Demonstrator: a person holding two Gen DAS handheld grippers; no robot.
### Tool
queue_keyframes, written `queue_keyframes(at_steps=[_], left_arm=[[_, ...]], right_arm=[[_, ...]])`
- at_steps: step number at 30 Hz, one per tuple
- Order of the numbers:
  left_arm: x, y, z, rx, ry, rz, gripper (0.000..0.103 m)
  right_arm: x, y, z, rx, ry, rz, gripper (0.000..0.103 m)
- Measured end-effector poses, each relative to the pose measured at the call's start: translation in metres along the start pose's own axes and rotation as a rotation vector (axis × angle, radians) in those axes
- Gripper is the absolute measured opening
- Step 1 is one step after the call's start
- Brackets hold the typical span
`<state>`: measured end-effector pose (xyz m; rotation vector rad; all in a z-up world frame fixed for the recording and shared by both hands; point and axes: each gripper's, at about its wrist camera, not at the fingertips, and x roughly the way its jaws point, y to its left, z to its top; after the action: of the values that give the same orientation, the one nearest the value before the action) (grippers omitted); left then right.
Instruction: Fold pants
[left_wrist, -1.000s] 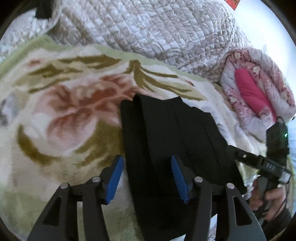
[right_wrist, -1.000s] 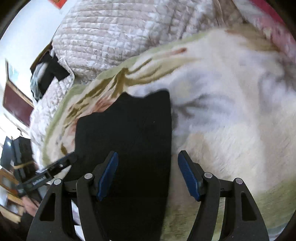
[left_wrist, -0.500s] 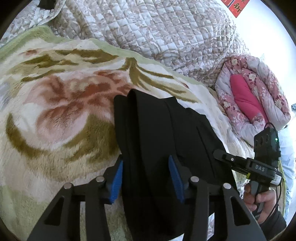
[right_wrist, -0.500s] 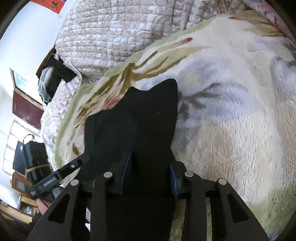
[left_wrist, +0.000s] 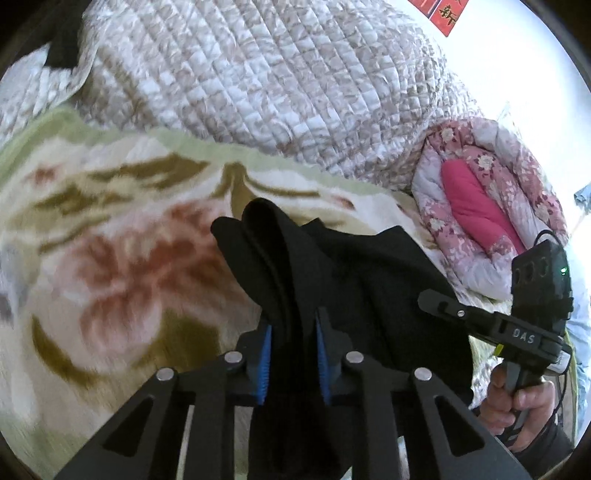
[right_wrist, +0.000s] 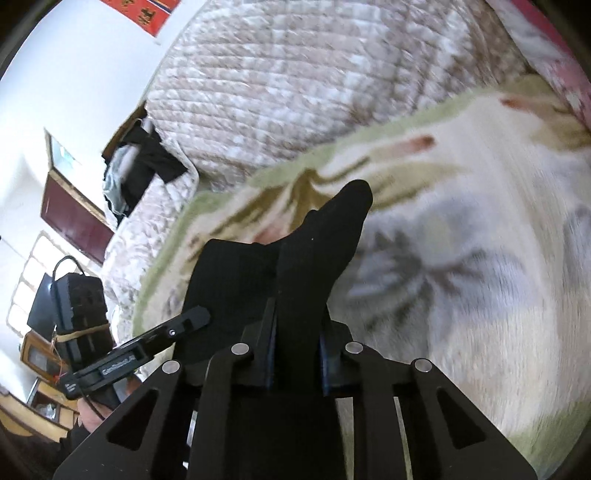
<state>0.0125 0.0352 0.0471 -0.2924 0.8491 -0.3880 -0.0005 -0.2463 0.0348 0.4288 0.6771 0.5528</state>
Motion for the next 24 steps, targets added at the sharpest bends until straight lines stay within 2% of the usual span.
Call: queue_keyframes(at_steps=[7, 11, 14, 15, 18, 21, 24], left_arm=[[0.022, 0.023, 0.06, 0.029, -0.027, 0.038, 0.023], [0.047, 0.039, 0.079, 0.049, -0.028, 0.074, 0.023], [0.076, 0.057, 0.077, 0.039, 0.021, 0.14, 0.027], [0.082, 0.064, 0.074, 0.025, 0.044, 0.173, 0.032], [0.076, 0.075, 0.071, -0.015, 0.042, 0.166, 0.035], [0.053, 0.067, 0.069, 0.02, -0.026, 0.234, 0.034], [0.031, 0.053, 0.06, 0.048, -0.071, 0.229, 0.034]], right_arm=[[0.047, -0.002, 0.054, -0.047, 0.004, -0.011, 0.017], [0.08, -0.015, 0.07, -0.067, 0.017, -0.028, 0.018], [0.101, -0.034, 0.067, -0.053, 0.048, -0.13, 0.022], [0.103, -0.039, 0.064, -0.059, 0.057, -0.179, 0.022], [0.09, -0.04, 0.064, -0.074, 0.032, -0.221, 0.027], [0.068, -0.024, 0.059, -0.142, -0.024, -0.247, 0.027], [0.055, -0.003, 0.045, -0.202, -0.031, -0.244, 0.027]])
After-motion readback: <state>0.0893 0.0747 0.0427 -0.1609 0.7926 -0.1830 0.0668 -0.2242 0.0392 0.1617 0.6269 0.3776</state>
